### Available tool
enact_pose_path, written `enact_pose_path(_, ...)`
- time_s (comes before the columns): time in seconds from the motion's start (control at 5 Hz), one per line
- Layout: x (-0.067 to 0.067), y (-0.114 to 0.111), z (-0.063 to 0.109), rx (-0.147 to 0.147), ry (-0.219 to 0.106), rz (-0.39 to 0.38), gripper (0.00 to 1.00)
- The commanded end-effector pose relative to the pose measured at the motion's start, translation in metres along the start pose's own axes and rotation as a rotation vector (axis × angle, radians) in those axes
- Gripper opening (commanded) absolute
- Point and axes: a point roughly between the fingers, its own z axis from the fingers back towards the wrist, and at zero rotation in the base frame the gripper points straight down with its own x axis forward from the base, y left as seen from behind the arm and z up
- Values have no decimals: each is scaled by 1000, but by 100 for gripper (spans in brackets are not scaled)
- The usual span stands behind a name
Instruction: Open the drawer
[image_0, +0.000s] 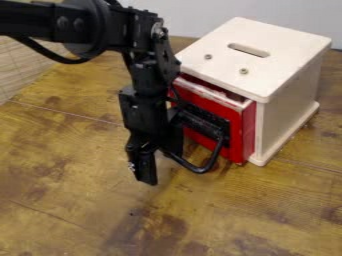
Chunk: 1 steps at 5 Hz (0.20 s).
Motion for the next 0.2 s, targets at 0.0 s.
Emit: enact_pose_path(0.0, -2, -6, 26, -74, -13, -3, 100)
